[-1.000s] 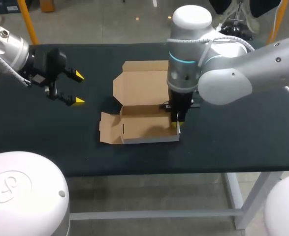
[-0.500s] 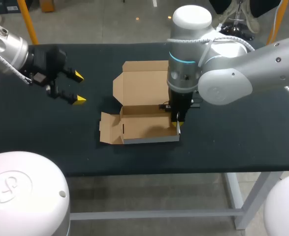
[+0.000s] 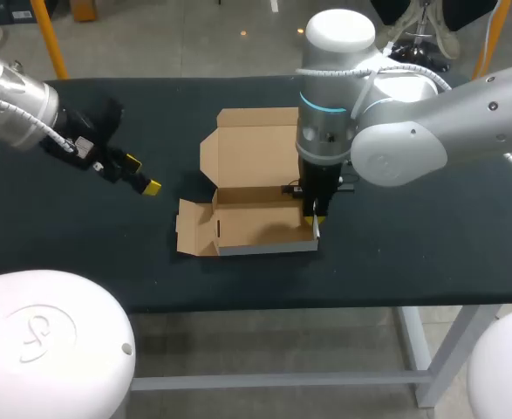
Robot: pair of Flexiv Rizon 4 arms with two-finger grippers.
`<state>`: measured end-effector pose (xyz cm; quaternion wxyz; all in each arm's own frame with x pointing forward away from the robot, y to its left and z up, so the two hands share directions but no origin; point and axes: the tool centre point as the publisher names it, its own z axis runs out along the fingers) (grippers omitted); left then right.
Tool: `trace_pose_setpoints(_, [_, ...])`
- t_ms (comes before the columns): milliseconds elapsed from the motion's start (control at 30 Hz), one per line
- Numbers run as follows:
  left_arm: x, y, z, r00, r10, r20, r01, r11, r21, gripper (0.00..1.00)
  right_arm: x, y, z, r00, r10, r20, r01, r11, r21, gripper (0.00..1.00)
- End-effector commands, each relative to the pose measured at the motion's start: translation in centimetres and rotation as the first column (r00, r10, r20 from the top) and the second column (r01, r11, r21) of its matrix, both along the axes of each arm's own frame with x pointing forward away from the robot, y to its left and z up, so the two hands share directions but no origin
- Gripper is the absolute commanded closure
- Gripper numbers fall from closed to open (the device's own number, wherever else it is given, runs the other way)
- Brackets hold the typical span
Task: Assemble the packaging by folding the flat box into shape, placing the metal phone stand inside, and closing the box properly
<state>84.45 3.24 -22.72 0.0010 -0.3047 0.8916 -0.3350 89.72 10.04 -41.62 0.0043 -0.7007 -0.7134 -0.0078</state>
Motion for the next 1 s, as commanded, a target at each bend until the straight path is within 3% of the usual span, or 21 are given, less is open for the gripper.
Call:
trace_pose_setpoints(33, [-0.8,-0.3,-0.2,0.731,0.634,-0.251,-0.62,0.771,0.144,0.0,0.0,0.0,0.1,1.0,0.0,0.0,0.0,1.0,-0.002,1.0])
trace_pose_setpoints(367, [-0.8,-0.3,-0.2,0.731,0.634,-0.251,-0.62,0.771,0.144,0.0,0.0,0.0,0.1,1.0,0.0,0.0,0.0,1.0,-0.002,1.0])
trace_pose_setpoints(467, [0.9,0.0,-1.0,0.638,0.676,-0.368,-0.68,0.719,0.142,0.0,0.0,0.0,0.1,1.0,0.0,0.0,0.0,1.0,-0.002,1.0])
trace_pose_setpoints(567, [2.0,0.6,-2.5,0.596,0.655,-0.464,-0.69,0.714,0.12,0.0,0.0,0.0,0.1,1.0,0.0,0.0,0.0,1.0,-0.002,1.0])
trace_pose_setpoints(767, [3.1,1.2,-5.1,0.588,0.557,-0.586,-0.661,0.749,0.049,0.0,0.0,0.0,0.1,1.0,0.0,0.0,0.0,1.0,-0.002,1.0])
trace_pose_setpoints(900, [3.4,0.8,-6.4,0.588,0.506,-0.631,-0.642,0.766,0.016,0.0,0.0,0.0,0.1,1.0,0.0,0.0,0.0,1.0,-0.002,1.0])
trace_pose_setpoints(1000, [3.5,0.2,-7.1,0.588,0.473,-0.657,-0.627,0.779,-0.001,0.08,0.0,0.0,0.1,1.0,0.0,0.0,0.0,1.0,-0.002,1.0])
